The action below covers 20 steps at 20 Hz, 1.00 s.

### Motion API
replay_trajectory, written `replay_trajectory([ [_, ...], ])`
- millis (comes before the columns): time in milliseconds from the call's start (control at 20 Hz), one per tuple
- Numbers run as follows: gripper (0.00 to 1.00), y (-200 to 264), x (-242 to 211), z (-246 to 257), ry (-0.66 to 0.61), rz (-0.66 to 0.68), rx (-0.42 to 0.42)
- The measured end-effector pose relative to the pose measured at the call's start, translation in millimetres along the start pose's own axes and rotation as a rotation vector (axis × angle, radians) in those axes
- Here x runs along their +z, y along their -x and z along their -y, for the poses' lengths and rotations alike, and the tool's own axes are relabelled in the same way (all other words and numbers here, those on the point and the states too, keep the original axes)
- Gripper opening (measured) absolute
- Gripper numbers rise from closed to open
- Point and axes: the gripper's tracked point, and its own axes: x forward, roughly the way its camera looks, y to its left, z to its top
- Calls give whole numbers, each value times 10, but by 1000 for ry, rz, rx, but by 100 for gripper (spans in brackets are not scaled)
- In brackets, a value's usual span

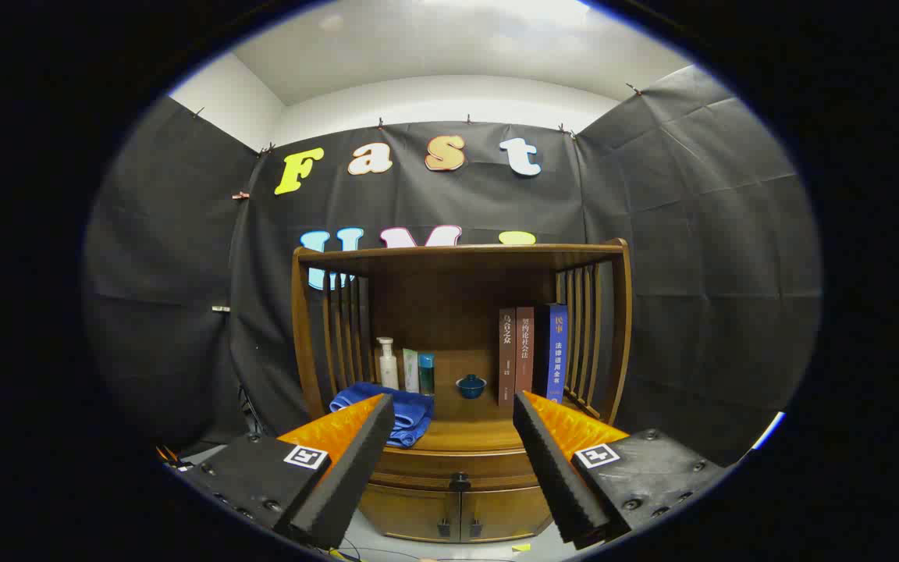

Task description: Pull open the drawer, take out the items inside it, and place them on the countertop above the cabinet.

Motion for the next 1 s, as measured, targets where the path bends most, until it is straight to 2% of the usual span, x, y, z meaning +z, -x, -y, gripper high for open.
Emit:
replay_trajectory([
  [1000,99,-77,-27,33,13,-9,-5],
])
